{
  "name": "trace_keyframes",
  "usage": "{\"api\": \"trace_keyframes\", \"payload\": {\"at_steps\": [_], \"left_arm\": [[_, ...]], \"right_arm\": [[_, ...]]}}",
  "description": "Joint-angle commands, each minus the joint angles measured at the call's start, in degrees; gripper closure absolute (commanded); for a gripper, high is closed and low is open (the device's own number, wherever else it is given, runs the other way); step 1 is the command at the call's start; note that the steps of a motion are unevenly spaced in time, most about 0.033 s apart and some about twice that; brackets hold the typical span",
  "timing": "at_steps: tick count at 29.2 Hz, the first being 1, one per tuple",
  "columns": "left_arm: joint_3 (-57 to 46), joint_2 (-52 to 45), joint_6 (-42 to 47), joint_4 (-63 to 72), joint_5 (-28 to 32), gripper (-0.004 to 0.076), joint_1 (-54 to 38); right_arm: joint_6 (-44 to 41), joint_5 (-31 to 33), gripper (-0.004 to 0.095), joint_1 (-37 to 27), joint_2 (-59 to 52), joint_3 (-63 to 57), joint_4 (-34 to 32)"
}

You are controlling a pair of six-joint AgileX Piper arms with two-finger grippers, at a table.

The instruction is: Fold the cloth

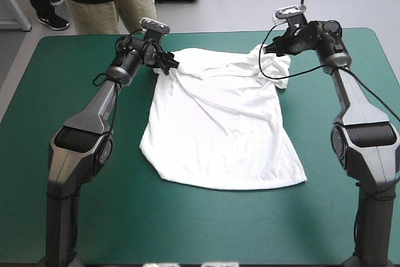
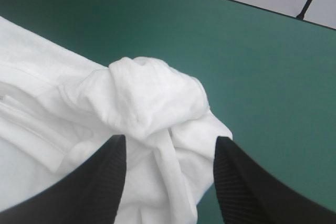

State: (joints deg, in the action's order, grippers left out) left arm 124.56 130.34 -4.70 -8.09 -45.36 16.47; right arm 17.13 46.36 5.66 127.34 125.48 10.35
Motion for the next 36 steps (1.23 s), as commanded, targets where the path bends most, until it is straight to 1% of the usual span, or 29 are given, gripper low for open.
{"api": "trace_keyframes", "payload": {"at_steps": [1, 2, 3, 7, 10, 13, 15, 20, 23, 26, 29, 33, 36], "left_arm": [[3.6, -8.07, -1.77, -0.66, -5.12, 0.0194, -0.01], [3.71, -11.02, -3.04, 0.08, -7.63, 0.021, -0.01], [3.71, -12.8, -4.46, 1.26, -9.19, 0.0213, -0.01], [3.71, -19.92, -9.78, 6.0, -14.65, 0.0213, -0.01], [3.71, -25.07, -10.01, 7.49, -18.68, 0.0213, -0.01], [3.71, -29.74, -9.91, 8.91, -24.33, 0.0213, -0.01], [3.71, -31.87, -9.91, 10.0, -28.69, 0.0213, -0.01], [-4.72, -39.36, -7.54, 13.26, -28.45, 0.0239, -0.01], [-13.81, -43.56, -6.93, 13.45, -28.45, 0.0246, -0.01], [-23.95, -47.31, -6.62, 13.11, -26.49, 0.0246, -0.01], [-35.58, -50.78, -4.87, 13.08, -21.38, 0.0248, -0.01], [-49.17, -52.56, -2.78, 13.34, -13.42, 0.0248, -0.01], [-57.43, -51.98, -0.62, 13.49, -4.43, 0.0248, -0.01]], "right_arm": [[0.0, 3.57, 0.0412, -0.9, -8.86, 3.42, 0.82], [-0.25, 7.01, 0.0412, -1.03, -12.36, 3.51, 1.68], [-0.25, 8.94, 0.0412, -1.03, -13.84, 3.51, 2.02], [1.28, 14.03, 0.0412, -1.03, -21.03, 3.51, 3.76], [1.08, 18.28, 0.0412, -1.03, -26.55, 3.51, 3.66], [0.03, 24.91, 0.0412, -1.03, -31.4, 3.51, 4.21], [-1.68, 25.23, 0.0412, -1.03, -34.73, 2.48, 5.08], [-2.94, 25.23, 0.0412, -1.03, -43.73, -2.12, 7.07], [-2.94, 25.23, 0.0412, -1.03, -48.14, -6.12, 7.19], [-3.38, 25.23, 0.0412, -1.03, -51.75, -11.46, 7.07], [-3.38, 25.12, 0.0412, -1.03, -54.87, -18.53, 6.96], [-3.2, 24.62, 0.0412, -1.03, -56.7, -27.55, 6.58], [-2.69, 22.57, 0.0412, -1.03, -57.06, -33.49, 6.58]]}}
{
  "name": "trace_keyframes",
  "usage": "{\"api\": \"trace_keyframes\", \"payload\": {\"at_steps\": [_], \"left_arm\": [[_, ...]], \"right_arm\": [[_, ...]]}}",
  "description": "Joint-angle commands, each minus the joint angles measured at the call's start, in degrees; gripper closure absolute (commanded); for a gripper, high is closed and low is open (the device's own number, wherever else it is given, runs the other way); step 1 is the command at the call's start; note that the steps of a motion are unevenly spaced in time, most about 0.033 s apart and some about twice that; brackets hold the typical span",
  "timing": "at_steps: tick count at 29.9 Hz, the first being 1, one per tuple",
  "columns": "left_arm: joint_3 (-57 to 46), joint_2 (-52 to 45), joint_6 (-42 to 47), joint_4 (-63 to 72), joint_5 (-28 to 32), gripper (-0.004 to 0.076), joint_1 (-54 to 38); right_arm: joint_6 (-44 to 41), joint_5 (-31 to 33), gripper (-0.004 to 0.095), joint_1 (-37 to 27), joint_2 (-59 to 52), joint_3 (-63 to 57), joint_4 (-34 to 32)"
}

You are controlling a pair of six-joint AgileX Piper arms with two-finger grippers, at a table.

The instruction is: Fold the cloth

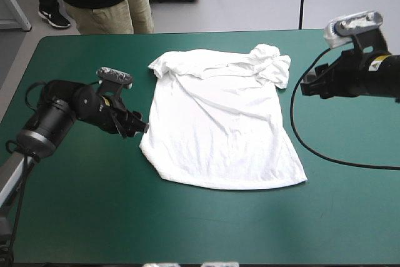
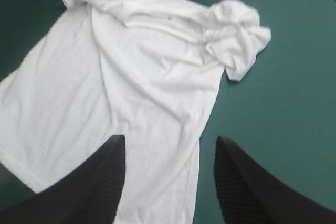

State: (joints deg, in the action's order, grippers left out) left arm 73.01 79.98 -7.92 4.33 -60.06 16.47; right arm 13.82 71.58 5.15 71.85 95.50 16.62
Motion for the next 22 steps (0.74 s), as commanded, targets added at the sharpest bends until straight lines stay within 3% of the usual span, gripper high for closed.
{"api": "trace_keyframes", "payload": {"at_steps": [1, 5, 16, 18, 20, 22], "left_arm": [[-8.44, -1.11, 3.79, 1.07, 13.97, 0.0248, -0.01], [-13.82, 2.53, 6.14, 2.09, 21.95, 0.0248, -0.01], [-13.97, 13.1, -3.08, 10.9, 20.03, 0.0262, 0.1], [-14.19, 13.22, -5.64, 12.4, 18.71, 0.0325, 0.1], [-14.19, 13.12, -5.66, 12.27, 17.44, 0.0449, 0.1], [-14.19, 13.12, -7.27, 12.28, 16.58, 0.0625, 0.1]], "right_arm": [[0.75, -3.5, 0.0412, -0.53, -1.57, -5.47, 0.31], [1.15, -8.67, 0.0412, -0.53, -1.57, -12.41, 0.31], [1.41, -15.32, 0.0413, -0.53, -1.57, -21.29, -0.95], [1.41, -15.17, 0.0416, -0.53, -1.57, -21.72, -1.97], [1.21, -15.07, 0.0429, -0.53, -1.57, -21.65, -2.91], [1.21, -15.07, 0.0457, -0.53, -1.57, -21.65, -3.17]]}}
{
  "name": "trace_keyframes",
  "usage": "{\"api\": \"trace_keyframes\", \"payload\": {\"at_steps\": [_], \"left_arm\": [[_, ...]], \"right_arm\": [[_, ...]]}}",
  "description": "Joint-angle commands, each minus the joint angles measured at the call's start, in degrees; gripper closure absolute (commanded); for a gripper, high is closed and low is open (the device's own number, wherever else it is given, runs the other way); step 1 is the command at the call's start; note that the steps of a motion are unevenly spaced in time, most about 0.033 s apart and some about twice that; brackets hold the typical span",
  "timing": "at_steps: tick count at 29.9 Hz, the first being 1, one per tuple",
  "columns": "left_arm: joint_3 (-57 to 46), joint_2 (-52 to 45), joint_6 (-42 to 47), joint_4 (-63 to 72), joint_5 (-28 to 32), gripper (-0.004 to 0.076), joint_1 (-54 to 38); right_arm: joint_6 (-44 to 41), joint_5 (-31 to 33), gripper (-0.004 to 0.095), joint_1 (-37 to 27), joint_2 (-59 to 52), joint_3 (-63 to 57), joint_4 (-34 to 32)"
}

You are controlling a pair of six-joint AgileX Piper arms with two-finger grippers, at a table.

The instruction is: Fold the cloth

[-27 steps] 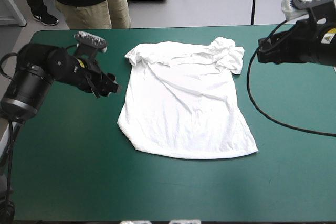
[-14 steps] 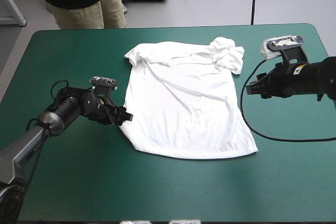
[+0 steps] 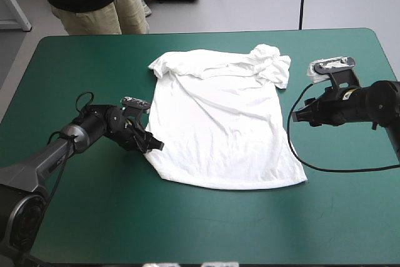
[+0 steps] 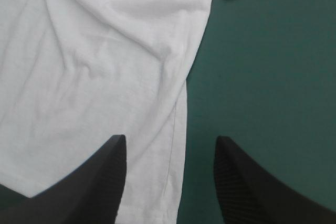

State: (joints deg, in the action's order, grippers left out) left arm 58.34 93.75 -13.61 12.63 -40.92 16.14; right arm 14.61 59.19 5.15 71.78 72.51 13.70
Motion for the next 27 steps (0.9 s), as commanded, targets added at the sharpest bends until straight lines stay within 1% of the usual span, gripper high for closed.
{"api": "trace_keyframes", "payload": {"at_steps": [1, 2, 5, 8, 10, 12, 14, 16, 17, 21, 23, 27], "left_arm": [[0.48, -0.66, -2.26, 4.18, -2.79, 0.071, 0.43], [0.48, -0.66, -3.13, 4.57, -2.92, 0.0729, 0.43], [0.48, -0.66, -4.04, 5.45, -2.92, 0.0733, 0.43], [0.48, -0.66, -4.19, 5.83, -3.01, 0.0733, 0.43], [0.48, -0.66, -4.19, 5.83, -3.01, 0.0733, 0.43], [0.48, -0.66, -4.42, 5.83, -3.01, 0.0733, 0.43], [0.48, -0.66, -4.65, 5.83, -3.01, 0.0733, 0.43], [0.48, -0.66, -4.65, 5.83, -3.01, 0.0733, 0.43], [0.48, -0.66, -4.65, 5.83, -3.01, 0.0733, 0.43], [0.48, -0.66, -4.65, 5.83, -3.01, 0.0733, 0.43], [0.48, -0.66, -4.54, 5.83, -3.01, 0.0733, 0.43], [0.48, -0.66, -4.65, 5.83, -2.89, 0.0733, 0.43]], "right_arm": [[0.43, -2.67, 0.0478, -0.53, -1.51, 1.33, -0.37], [0.43, -2.67, 0.0497, -0.53, -1.51, 1.24, -0.68], [0.43, -2.53, 0.053, -0.53, -1.18, 0.21, -1.97], [0.43, -0.93, 0.0529, -0.53, 0.0, -1.4, -3.26], [0.43, -0.59, 0.0501, -0.53, 1.26, -2.79, -3.26], [0.98, -0.84, 0.0438, -0.53, 2.7, -4.17, -2.68], [1.23, -1.8, 0.0354, -0.42, 4.82, -4.92, -2.24], [1.23, -1.65, 0.0302, -0.42, 7.29, -5.2, -1.83], [1.23, -1.15, 0.0291, -0.42, 8.64, -5.2, -1.37], [0.75, 0.24, 0.0304, 0.12, 13.6, -5.6, 0.85], [-0.68, 0.74, 0.0304, 1.75, 15.9, -6.99, -0.71], [-3.1, -2.68, 0.0319, 5.85, 18.74, -12.01, -4.06]]}}
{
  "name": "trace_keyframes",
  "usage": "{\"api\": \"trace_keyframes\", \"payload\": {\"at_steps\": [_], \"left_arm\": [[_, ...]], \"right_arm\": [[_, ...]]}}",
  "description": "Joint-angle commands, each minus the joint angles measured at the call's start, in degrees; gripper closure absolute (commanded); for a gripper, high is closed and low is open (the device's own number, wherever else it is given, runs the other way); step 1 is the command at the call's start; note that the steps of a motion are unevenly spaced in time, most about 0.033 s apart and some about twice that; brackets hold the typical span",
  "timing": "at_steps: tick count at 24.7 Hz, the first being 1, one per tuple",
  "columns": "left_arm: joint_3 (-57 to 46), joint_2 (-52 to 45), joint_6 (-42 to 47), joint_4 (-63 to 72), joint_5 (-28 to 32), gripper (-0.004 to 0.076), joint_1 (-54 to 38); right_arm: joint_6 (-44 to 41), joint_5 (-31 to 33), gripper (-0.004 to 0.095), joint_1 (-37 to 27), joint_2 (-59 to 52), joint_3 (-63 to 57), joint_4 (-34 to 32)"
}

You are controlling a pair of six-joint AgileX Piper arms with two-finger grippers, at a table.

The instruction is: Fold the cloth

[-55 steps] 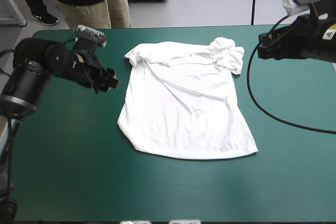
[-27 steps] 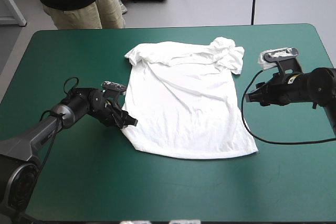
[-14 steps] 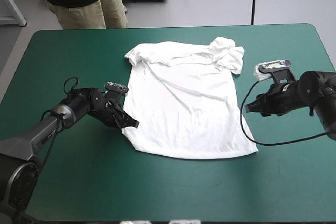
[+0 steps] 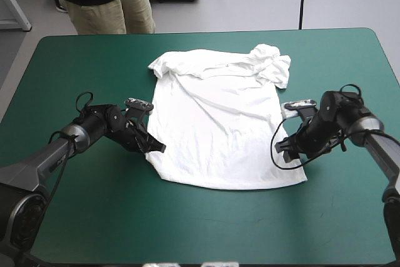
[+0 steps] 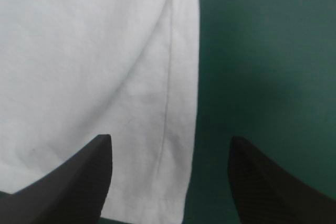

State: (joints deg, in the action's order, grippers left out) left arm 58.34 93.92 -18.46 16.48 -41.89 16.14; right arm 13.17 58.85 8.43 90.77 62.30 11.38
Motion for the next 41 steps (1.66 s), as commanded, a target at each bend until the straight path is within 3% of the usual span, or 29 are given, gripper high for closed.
{"api": "trace_keyframes", "payload": {"at_steps": [1, 7, 11, 12, 17, 23, 29, 36, 41], "left_arm": [[0.48, -0.83, 0.21, 1.97, -1.92, 0.0733, 0.43], [0.48, -0.83, 0.21, 1.74, -2.24, 0.0733, 0.43], [0.48, -0.95, 0.21, 1.74, -1.99, 0.0733, 0.43], [0.48, -0.96, -0.11, 1.74, -1.99, 0.0733, 0.43], [0.48, -3.32, -0.62, 1.65, -1.88, 0.0733, 0.43], [4.72, -12.04, -0.62, 0.9, -2.9, 0.0733, 0.43], [18.54, -20.55, -0.62, -3.5, -7.42, 0.0733, 0.43], [40.16, -23.32, -1.32, -5.81, -10.11, 0.0733, 0.43], [54.89, -23.32, -3.71, -5.81, -8.91, 0.0733, 0.43]], "right_arm": [[-2.54, -3.71, 0.0336, 3.39, 0.13, -2.92, -2.67], [-6.91, -8.7, 0.0544, 5.92, 1.3, -10.17, -5.92], [-3.71, -9.0, 0.0902, 5.92, 1.3, -12.5, -4.59], [-3.39, -9.0, 0.092, 5.92, 1.17, -12.76, -3.64], [-2.59, -9.59, 0.0917, 5.92, -0.91, -12.9, -2.34], [-2.7, -10.99, 0.0923, 5.92, -16.83, -9.51, -0.64], [-1.7, -10.92, 0.0925, 5.92, -30.82, 7.95, -0.6], [2.35, -11.33, 0.0925, 5.92, -31.83, 28.84, -0.6], [4.77, -11.99, 0.0925, 5.92, -31.83, 40.98, -0.6]]}}
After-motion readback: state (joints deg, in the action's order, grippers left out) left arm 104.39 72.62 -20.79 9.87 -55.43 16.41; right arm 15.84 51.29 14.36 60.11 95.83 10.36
